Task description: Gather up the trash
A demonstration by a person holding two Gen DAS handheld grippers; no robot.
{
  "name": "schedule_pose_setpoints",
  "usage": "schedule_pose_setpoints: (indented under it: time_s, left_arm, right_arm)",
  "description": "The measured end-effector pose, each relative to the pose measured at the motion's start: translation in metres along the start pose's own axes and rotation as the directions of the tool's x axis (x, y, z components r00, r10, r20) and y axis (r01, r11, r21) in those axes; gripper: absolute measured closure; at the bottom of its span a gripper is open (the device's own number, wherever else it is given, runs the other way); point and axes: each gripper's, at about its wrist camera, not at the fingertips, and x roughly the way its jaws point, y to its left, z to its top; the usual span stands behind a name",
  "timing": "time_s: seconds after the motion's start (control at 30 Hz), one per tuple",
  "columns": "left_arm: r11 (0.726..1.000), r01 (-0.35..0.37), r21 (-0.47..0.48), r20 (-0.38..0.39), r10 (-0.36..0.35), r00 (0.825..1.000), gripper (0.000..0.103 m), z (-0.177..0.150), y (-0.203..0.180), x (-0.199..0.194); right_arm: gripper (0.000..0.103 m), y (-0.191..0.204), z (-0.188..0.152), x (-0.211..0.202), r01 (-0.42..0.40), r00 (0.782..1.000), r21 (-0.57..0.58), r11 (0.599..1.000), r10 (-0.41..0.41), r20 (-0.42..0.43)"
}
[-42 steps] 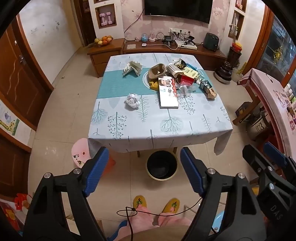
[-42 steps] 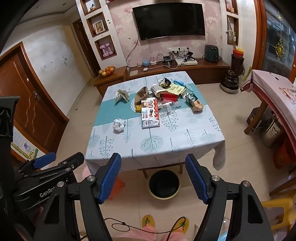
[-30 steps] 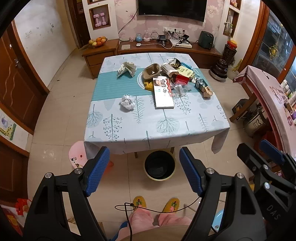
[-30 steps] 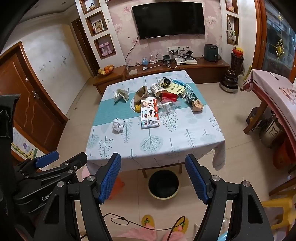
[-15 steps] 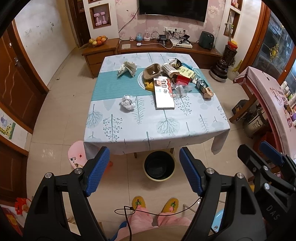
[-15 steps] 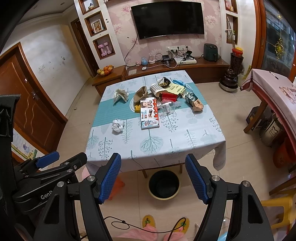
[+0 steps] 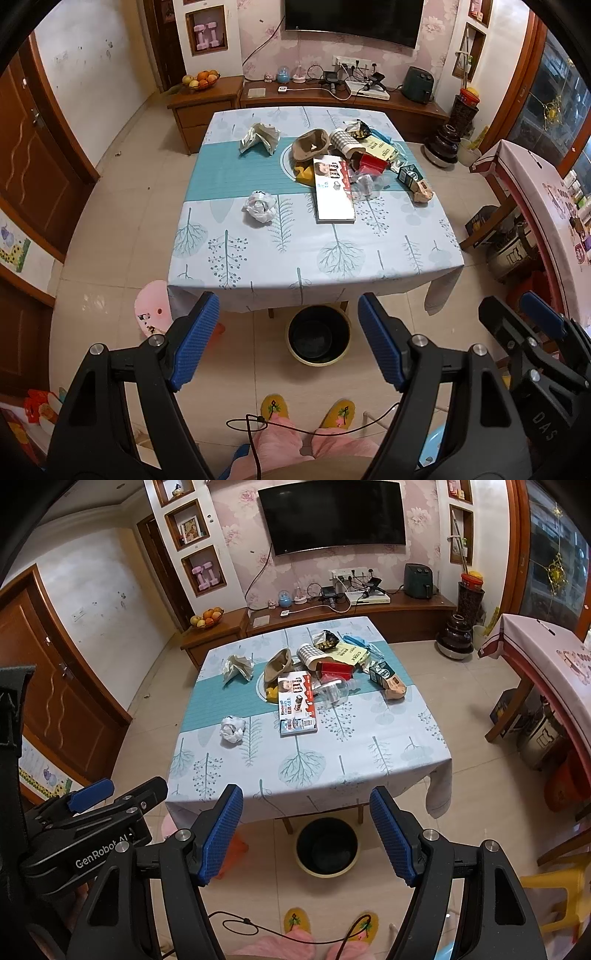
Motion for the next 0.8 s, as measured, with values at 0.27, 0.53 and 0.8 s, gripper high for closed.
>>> schedule_pose_setpoints:
  time_s: [0.27, 0.53, 0.8]
  left_arm:
    - [1.0, 0.025, 0.008, -0.007, -0.025, 1.0, 0.027, 0.003, 0.007, 0.016]
    - [0.996, 0.082, 0.025, -0.027, -0.081, 0.996, 0.033, 0.017, 0.02, 0.04]
    - [0.988, 0.136, 0.07, -0.027, -0.134, 0.991, 0.035, 0.03, 0.029, 0.053]
  right_arm:
    - [0.03, 0.0, -0.002, 0.02, 0.005, 1.0, 0.006, 1.0, -0.005, 0.002]
    - [0.031, 0.004, 0.0, 0.04, 0.033, 0.999, 0.043, 0.999, -0.032, -0.023]
    - [0.032, 0.026, 0.007, 0.056, 0.061, 0.998, 0.066, 0.996, -0.059, -0.029]
